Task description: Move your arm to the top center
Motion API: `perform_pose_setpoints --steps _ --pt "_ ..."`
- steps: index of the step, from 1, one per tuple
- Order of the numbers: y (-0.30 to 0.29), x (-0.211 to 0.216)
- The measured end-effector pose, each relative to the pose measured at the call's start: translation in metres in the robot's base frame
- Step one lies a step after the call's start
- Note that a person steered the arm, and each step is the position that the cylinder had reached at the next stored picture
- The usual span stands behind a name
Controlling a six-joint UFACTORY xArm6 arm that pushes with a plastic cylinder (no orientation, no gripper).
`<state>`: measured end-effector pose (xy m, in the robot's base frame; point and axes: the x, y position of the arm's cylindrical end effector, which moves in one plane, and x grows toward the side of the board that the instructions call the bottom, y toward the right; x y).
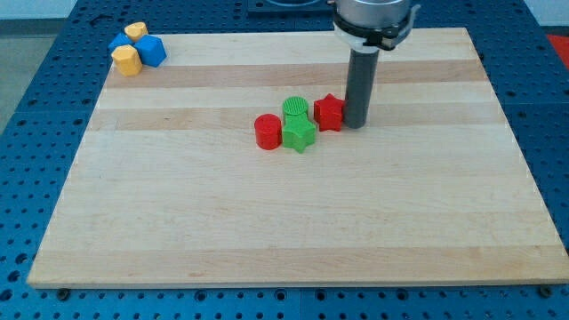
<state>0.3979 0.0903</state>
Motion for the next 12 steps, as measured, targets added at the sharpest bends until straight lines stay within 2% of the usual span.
perform_pose_setpoints --steps 2,3,6,12 --pt "0.061 -0.050" --pt "0.065 -0.087" --pt "-0.009 -0.179" --pt "-0.015 -0.188"
